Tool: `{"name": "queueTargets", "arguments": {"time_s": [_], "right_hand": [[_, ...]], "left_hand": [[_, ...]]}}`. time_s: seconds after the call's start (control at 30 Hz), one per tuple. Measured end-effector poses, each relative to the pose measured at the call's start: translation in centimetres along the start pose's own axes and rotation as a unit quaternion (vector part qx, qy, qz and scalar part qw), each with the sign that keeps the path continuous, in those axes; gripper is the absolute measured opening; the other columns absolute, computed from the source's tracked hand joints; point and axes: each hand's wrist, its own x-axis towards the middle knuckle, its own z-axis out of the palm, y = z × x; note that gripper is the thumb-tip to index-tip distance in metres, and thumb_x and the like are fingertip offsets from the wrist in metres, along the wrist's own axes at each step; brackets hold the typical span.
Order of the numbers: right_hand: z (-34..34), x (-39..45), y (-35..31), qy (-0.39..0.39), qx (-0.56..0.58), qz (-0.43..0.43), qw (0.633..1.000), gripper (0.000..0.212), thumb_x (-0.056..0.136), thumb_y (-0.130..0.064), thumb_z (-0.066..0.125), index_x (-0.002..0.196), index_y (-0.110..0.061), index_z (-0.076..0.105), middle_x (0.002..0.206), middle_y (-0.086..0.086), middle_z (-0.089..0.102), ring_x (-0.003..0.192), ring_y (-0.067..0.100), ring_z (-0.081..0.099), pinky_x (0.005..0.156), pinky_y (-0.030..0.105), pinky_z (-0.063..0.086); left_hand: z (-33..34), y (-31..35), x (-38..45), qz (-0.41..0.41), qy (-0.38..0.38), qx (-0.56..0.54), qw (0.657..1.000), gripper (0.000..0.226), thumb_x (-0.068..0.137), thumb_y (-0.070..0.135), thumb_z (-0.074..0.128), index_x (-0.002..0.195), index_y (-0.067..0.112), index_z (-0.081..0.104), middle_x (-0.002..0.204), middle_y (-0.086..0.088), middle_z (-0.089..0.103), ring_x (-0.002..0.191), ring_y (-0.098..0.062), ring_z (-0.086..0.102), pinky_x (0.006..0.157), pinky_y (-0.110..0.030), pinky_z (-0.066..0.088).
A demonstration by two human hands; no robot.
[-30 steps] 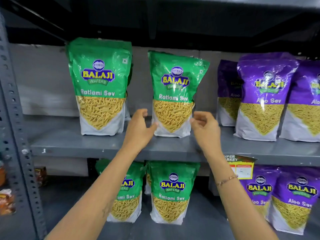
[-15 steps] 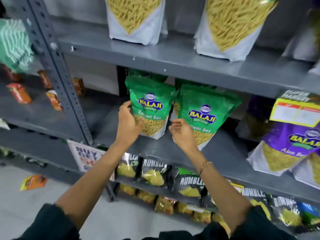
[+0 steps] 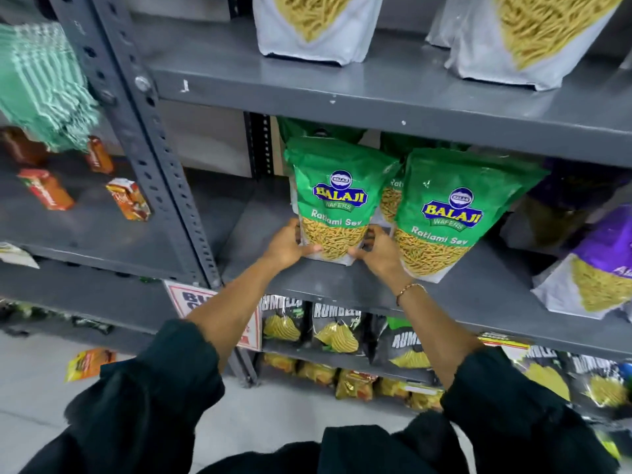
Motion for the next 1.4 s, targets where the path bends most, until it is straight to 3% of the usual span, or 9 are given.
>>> {"name": "queueTargets", "arguments": {"time_s": [0.13,0.4,0.7,0.8,0.9,1.07,1.2,1.33,1.4], "right_hand": [[0.7,0.1,-0.4,0.02,0.031,0.009,0.999,0.05,0.071,-0.008,0.076,0.112,0.002,0.051,0.078,-0.003,0.055,0.084,0.017,0.052,0.071,0.019,0.042],[4.4,0.8,-2.0,0.024,0.068,-0.005,0.997,0.054,0.064,-0.003,0.08,0.111,-0.001,0.053,0.104,0.017,0.067,0.088,0.02,0.06,0.089,0.039,0.053],[4.7,0.5,-2.2,0.019,0.045,0.003,0.999,0.06,0.067,-0.015,0.081,0.117,-0.002,0.051,0.102,0.005,0.063,0.091,0.019,0.06,0.089,0.034,0.051],[4.2,-0.2,-1.5,0.045,0.01,0.027,0.999,0.05,0.066,-0.022,0.082,0.106,-0.001,0.058,0.094,0.007,0.064,0.085,0.018,0.058,0.082,0.032,0.05],[2.8,-1.6,0.5,0.049,-0.022,0.051,0.997,0.024,0.071,-0.015,0.077,0.088,-0.001,0.068,0.091,0.017,0.072,0.078,0.015,0.059,0.077,0.026,0.047],[-3.3,-4.1,5.8,0.032,-0.055,0.152,0.986,0.019,0.072,-0.022,0.075,0.066,-0.004,0.074,0.064,0.012,0.07,0.071,0.022,0.063,0.081,0.034,0.052],[-9.1,-5.8,8.7,0.049,-0.072,0.199,0.976,0.038,0.072,-0.031,0.075,0.049,-0.009,0.054,0.06,0.011,0.053,0.075,0.027,0.056,0.07,0.037,0.046],[-12.8,-5.0,9.9,0.122,-0.093,0.18,0.972,0.036,0.069,-0.035,0.078,0.081,-0.012,0.053,0.073,0.001,0.052,0.09,0.025,0.056,0.061,0.025,0.04],[-13.5,-3.9,10.2,0.129,-0.069,0.156,0.977,0.055,0.066,-0.025,0.081,0.108,-0.005,0.052,0.09,0.003,0.06,0.099,0.024,0.057,0.077,0.027,0.046]], "left_hand": [[-0.7,0.2,0.1,0.027,0.008,-0.001,1.0,0.059,0.067,0.01,0.081,0.115,0.009,0.046,0.121,-0.013,0.062,0.104,-0.02,0.06,0.097,-0.037,0.048],[-4.6,-1.4,0.1,0.025,0.045,0.031,0.998,0.065,0.066,0.011,0.082,0.121,0.002,0.047,0.124,-0.014,0.062,0.114,-0.027,0.06,0.093,-0.031,0.047],[-5.3,-2.8,0.0,0.006,0.032,0.206,0.978,0.07,0.076,0.042,0.071,0.127,0.004,0.042,0.132,-0.016,0.049,0.126,-0.031,0.044,0.102,-0.041,0.041],[-3.7,-3.3,-1.8,-0.008,0.051,0.28,0.959,0.061,0.083,0.052,0.058,0.105,-0.005,0.054,0.107,-0.019,0.049,0.113,-0.034,0.046,0.088,-0.037,0.038],[-1.2,-2.8,-3.5,0.02,-0.056,0.268,0.962,0.041,0.087,0.05,0.053,0.074,0.012,0.061,0.075,-0.009,0.054,0.081,-0.031,0.061,0.067,-0.03,0.037],[4.1,0.6,-3.7,0.073,-0.201,0.176,0.961,0.035,0.086,0.039,0.061,0.11,0.013,0.062,0.116,-0.006,0.067,0.103,-0.015,0.06,0.094,-0.031,0.048],[8.3,4.7,-2.6,0.089,-0.181,0.137,0.97,0.066,0.086,0.037,0.061,0.139,0.01,0.033,0.141,-0.009,0.046,0.12,-0.021,0.052,0.096,-0.031,0.043],[11.3,7.8,-1.2,0.102,-0.162,0.167,0.967,0.088,0.083,0.035,0.066,0.146,0.008,0.01,0.152,-0.013,0.03,0.135,-0.029,0.036,0.102,-0.033,0.035],[12.5,8.3,-0.3,0.079,-0.178,0.172,0.966,0.101,0.082,0.032,0.068,0.148,0.008,-0.004,0.159,-0.011,0.011,0.143,-0.029,0.023,0.113,-0.035,0.028]]}}
